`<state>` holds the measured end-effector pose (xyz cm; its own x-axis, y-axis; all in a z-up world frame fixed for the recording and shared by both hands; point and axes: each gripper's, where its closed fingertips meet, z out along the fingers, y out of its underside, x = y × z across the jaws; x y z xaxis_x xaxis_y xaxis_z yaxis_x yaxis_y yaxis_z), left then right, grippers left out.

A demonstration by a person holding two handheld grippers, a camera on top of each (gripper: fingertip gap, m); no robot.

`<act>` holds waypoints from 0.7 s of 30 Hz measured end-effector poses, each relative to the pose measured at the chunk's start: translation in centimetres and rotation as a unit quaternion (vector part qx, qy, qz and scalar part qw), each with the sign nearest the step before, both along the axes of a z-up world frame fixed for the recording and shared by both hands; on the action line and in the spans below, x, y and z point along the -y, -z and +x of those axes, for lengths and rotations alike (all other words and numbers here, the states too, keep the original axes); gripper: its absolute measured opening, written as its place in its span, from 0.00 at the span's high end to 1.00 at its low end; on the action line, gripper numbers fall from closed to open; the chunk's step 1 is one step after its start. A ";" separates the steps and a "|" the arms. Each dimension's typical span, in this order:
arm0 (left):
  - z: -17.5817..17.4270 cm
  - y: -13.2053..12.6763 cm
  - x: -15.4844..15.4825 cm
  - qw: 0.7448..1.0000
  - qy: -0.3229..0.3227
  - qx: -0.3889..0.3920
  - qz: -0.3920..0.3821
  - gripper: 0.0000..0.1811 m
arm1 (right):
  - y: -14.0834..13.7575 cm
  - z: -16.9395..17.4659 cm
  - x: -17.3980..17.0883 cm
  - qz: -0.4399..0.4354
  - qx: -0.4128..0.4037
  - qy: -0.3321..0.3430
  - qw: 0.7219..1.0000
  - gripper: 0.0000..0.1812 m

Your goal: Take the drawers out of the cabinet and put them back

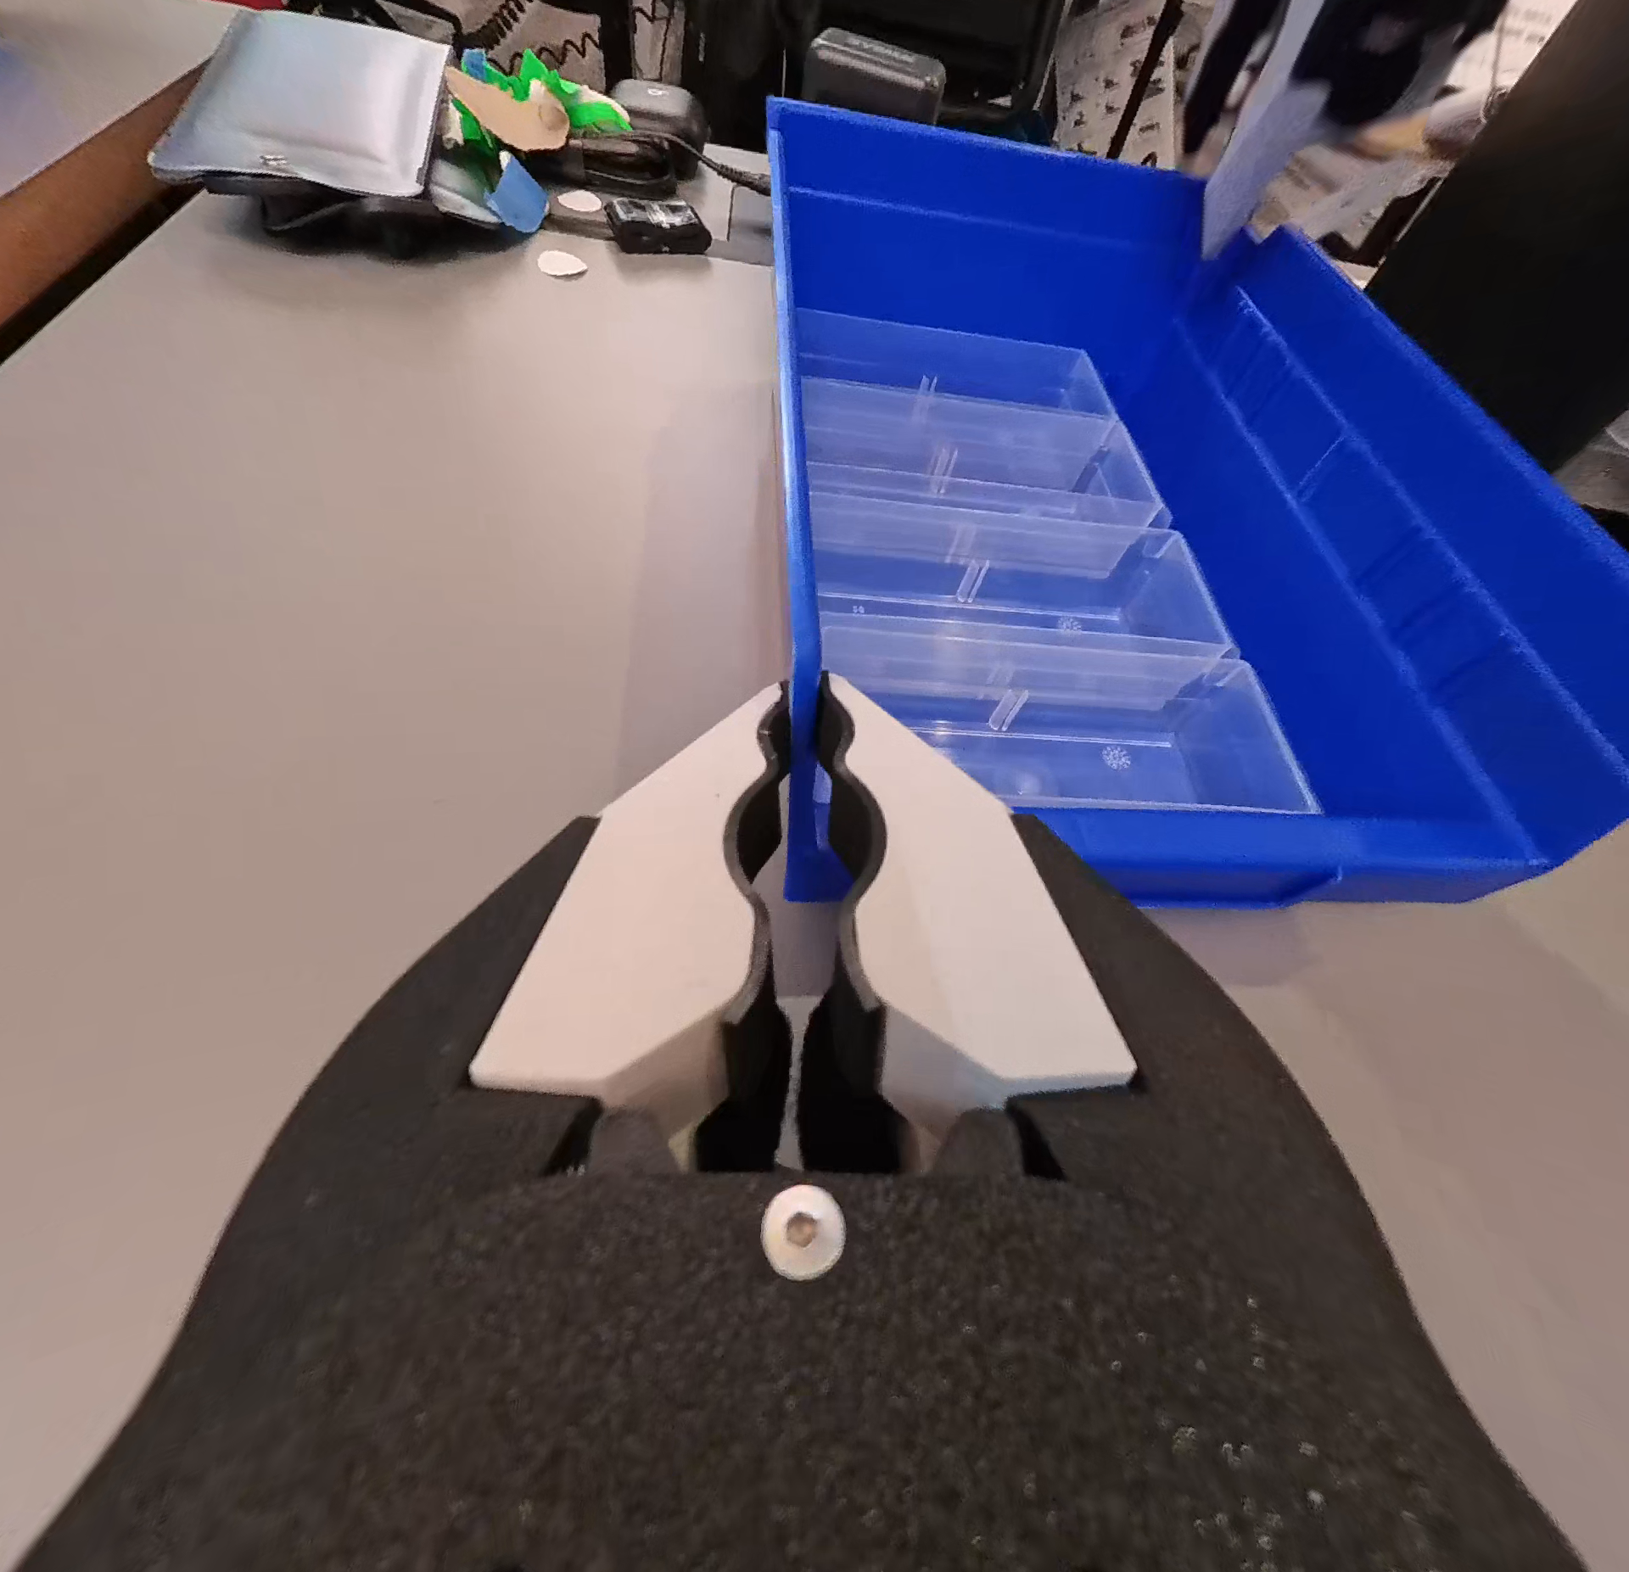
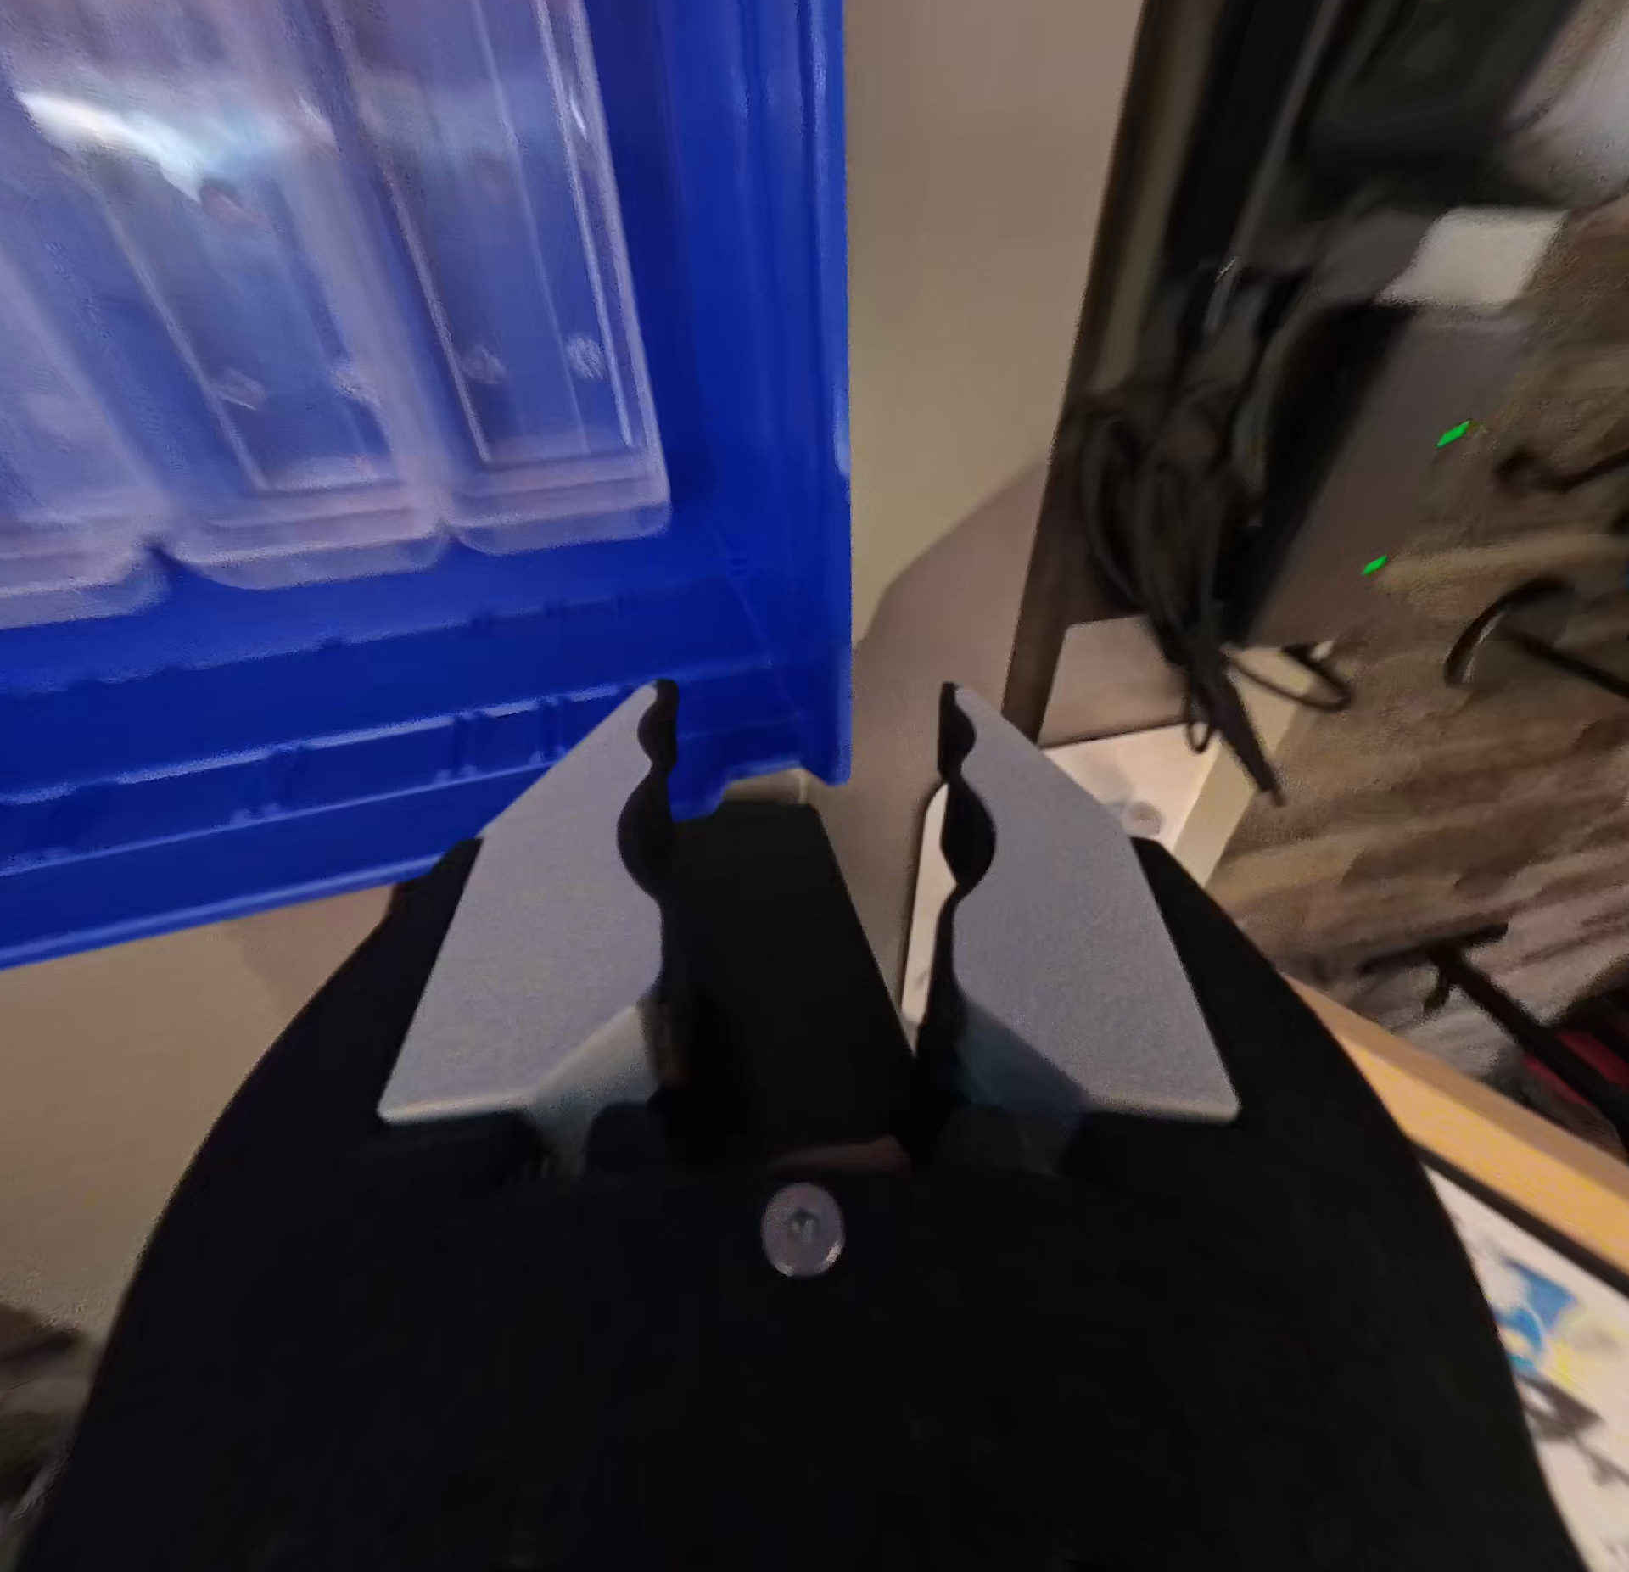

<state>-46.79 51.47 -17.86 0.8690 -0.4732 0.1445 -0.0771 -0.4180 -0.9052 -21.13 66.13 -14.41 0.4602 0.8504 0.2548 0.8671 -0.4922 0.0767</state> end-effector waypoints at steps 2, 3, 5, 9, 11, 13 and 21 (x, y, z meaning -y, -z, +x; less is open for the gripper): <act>0.0 0.0 0.1 1.000 -0.003 0.000 -0.013 0.99 | -5.2 -2.3 0.3 0.080 -0.074 -0.023 0.994 0.66; -0.5 -0.4 0.2 1.000 -0.017 0.008 -0.021 0.90 | -8.5 -3.1 1.4 0.129 -0.120 -0.026 0.984 0.66; -1.6 -3.6 0.7 0.998 -0.040 0.040 0.006 0.72 | -15.7 -3.1 5.5 0.237 -0.220 -0.021 0.946 0.66; 2.0 -11.5 2.5 0.993 0.007 0.083 0.080 0.65 | -24.0 6.3 18.2 0.421 -0.374 0.130 0.816 0.68; 9.0 -13.1 4.0 0.987 0.115 0.095 0.060 0.62 | -23.8 12.5 24.5 0.486 -0.427 0.238 0.724 0.72; 16.4 -13.6 5.4 0.968 0.219 0.120 0.027 0.57 | -20.7 18.2 29.4 0.531 -0.427 0.320 0.658 0.70; 32.0 -12.5 1.3 0.950 0.294 0.107 -0.008 0.40 | -11.2 23.2 28.5 0.482 -0.518 0.373 0.600 0.49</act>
<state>-14.77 50.19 -5.33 0.4045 -0.8638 0.3003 -0.1160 -0.3742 -0.9201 2.03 37.64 -3.18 0.9577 -0.0033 -0.2877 -0.2847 -0.1555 -0.9459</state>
